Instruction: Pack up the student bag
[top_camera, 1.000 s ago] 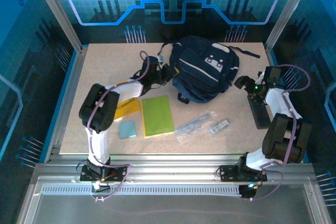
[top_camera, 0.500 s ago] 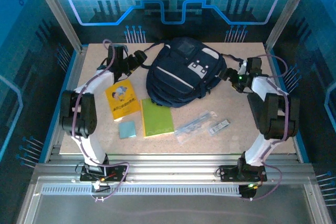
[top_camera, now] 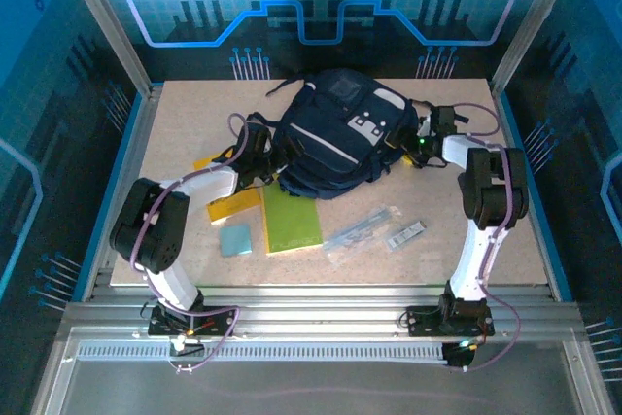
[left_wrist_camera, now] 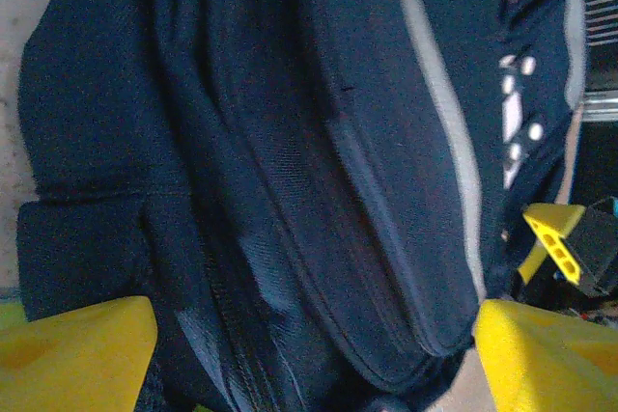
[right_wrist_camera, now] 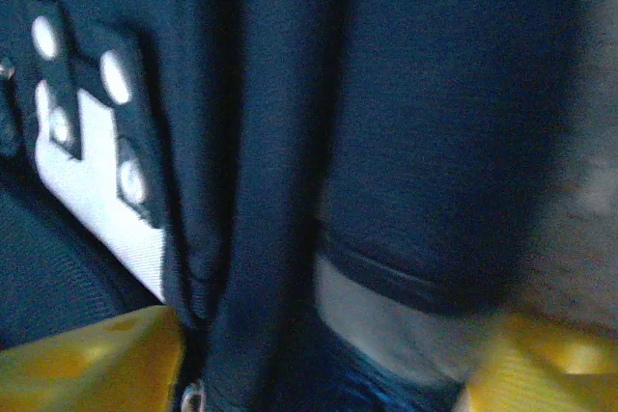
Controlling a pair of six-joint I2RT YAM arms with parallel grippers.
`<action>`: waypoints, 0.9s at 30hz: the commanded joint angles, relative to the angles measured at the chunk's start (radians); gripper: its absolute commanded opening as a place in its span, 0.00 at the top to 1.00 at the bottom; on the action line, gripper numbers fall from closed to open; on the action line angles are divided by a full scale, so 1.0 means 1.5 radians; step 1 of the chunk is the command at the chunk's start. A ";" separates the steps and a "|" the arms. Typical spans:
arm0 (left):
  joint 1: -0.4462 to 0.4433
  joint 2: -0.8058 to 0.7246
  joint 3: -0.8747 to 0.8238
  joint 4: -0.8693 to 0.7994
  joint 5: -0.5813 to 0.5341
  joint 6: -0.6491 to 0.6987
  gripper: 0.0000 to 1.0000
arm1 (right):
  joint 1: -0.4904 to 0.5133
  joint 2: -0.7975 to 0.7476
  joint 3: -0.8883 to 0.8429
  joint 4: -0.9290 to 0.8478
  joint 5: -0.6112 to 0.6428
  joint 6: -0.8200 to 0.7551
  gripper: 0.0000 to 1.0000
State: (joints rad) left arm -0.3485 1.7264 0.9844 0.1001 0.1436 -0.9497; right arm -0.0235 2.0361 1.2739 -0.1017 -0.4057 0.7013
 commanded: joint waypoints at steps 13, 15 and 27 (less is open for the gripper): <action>0.046 0.195 0.226 0.047 -0.050 0.033 0.13 | 0.011 -0.187 -0.056 0.043 -0.166 0.084 1.00; 0.060 0.224 0.296 0.023 -0.041 0.060 0.13 | 0.018 -0.229 -0.064 0.019 -0.175 0.091 1.00; 0.069 0.220 0.516 -0.179 0.044 0.220 0.13 | 0.091 -0.358 -0.094 -0.016 -0.045 0.241 1.00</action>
State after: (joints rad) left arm -0.2367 2.1345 1.7458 -0.0460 0.1436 -0.7403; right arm 0.0605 1.5497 1.1530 -0.1658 -0.4706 0.9333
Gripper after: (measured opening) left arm 0.868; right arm 0.064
